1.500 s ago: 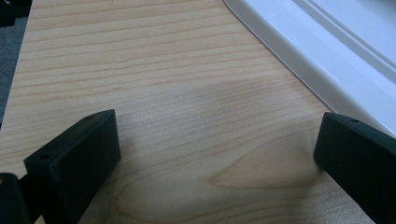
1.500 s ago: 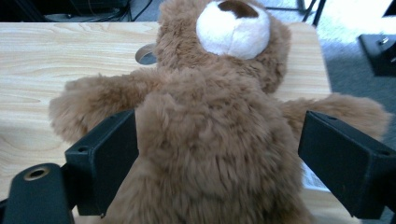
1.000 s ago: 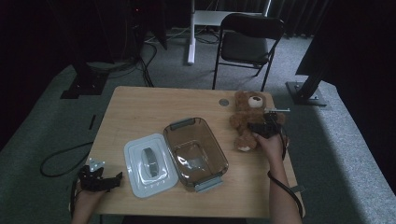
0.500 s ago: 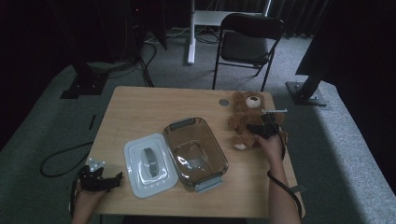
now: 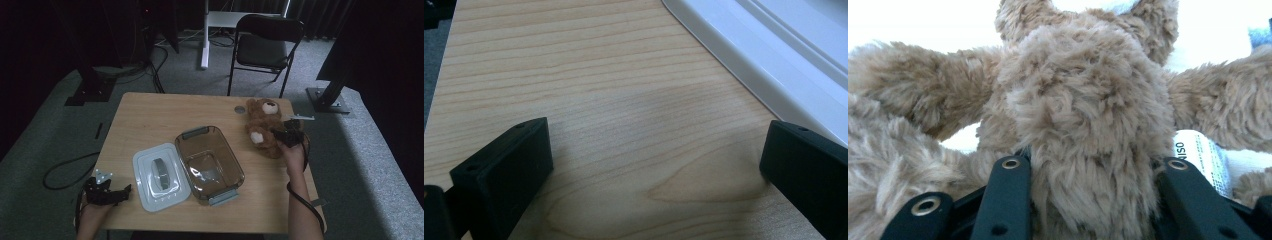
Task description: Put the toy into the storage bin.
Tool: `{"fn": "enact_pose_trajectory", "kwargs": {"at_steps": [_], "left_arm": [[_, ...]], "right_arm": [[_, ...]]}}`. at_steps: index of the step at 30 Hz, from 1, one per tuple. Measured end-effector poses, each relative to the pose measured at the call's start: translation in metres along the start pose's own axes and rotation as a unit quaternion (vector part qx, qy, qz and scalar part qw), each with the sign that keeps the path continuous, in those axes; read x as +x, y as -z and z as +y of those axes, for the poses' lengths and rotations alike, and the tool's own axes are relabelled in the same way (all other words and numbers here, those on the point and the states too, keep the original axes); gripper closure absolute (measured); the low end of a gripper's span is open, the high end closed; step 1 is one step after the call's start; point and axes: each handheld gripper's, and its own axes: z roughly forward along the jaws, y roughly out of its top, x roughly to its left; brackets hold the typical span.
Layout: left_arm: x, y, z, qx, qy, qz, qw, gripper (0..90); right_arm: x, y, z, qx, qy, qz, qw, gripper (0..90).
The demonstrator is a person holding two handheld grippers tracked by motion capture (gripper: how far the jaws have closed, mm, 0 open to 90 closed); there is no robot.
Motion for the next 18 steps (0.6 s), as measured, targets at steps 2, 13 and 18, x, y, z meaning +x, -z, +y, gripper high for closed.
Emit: {"fn": "enact_pose_trajectory", "kwargs": {"at_steps": [2, 13, 18], "left_arm": [[0.0, 0.0, 0.0, 0.0, 0.0, 0.0, 1.0, 1.2], [-0.001, 0.0, 0.0, 0.0, -0.003, -0.003, 1.0, 1.1], [-0.001, 0.0, 0.0, 0.0, -0.003, -0.003, 1.0, 1.2]], "right_arm": [[0.003, 0.01, 0.003, -0.011, 0.004, -0.003, 0.9999, 64.4], [0.018, 0.063, 0.012, -0.065, 0.008, 0.003, 0.9979, 64.1], [0.029, 0.084, 0.014, -0.084, 0.019, 0.012, 0.9962, 64.1]]}}
